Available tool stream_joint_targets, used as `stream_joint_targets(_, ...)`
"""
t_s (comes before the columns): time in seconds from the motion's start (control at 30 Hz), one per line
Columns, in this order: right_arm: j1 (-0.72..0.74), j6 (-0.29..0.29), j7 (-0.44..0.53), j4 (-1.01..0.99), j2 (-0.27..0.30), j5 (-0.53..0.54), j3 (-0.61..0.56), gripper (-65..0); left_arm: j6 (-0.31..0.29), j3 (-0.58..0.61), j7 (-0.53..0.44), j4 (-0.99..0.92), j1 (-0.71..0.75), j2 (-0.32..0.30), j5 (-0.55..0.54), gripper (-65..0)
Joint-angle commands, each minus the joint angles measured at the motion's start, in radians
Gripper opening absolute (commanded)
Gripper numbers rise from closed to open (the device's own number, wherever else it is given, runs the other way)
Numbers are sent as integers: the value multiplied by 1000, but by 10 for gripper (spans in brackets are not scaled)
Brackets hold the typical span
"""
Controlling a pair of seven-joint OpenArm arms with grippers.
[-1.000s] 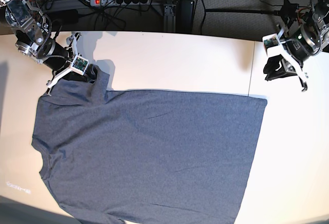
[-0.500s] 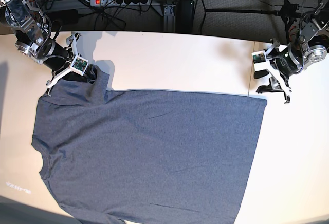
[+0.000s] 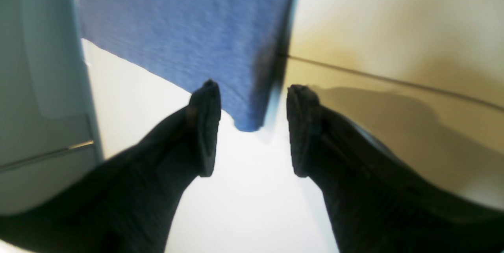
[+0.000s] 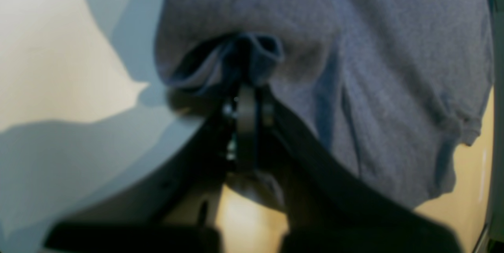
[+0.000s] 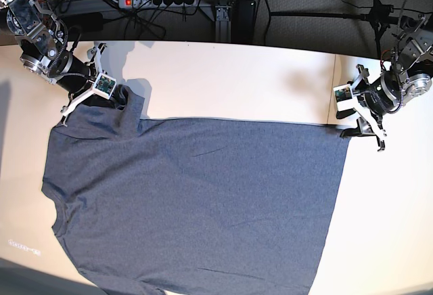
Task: Fold the T-shirt properly
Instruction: 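Lower the left gripper onto the hem corner and grasp it, then pull both held corners apart to straighten the shirt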
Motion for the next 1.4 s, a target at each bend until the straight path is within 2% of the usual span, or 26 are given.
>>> stream_joint_targets(0.0, -1, 16, -37, -1, 16, -10, 2, -650, -16, -10, -11, -3, -20, -11, -2, -338)
stream_joint_targets(0.33, -1, 16, -38, -1, 16, -10, 2, -650, -24, -6, -20, -77, -93, 16, -21, -338)
stream_joint_targets(0.4, -1, 16, -37, -1, 16, -10, 2, -650, -48, 10, -19, -86, -110, 23, -26, -338)
stream_joint_targets(0.6, -1, 16, -38, -1, 16, -10, 2, -650, -46, 125, 10, -91, -149, 27, -9, -338)
stream_joint_targets(0.8, -1, 16, -37, -1, 16, -10, 2, -650, -26, 192, 4, -106, -174, 46, 1, -338)
stream_joint_targets(1.13, -1, 15, -37, -1, 16, -10, 2, -650, -28, 390, -4, -319, -368, 115, 2, -338)
stream_joint_targets(1.33, -1, 16, -37, -1, 17, -10, 2, -650, -29, 423, -23, -362, -398, 115, 26, -341)
stream_joint_targets(1.37, -1, 15, -37, -1, 17, -10, 2, -650, -29, 423, -23, -364, -397, 115, 26, -368)
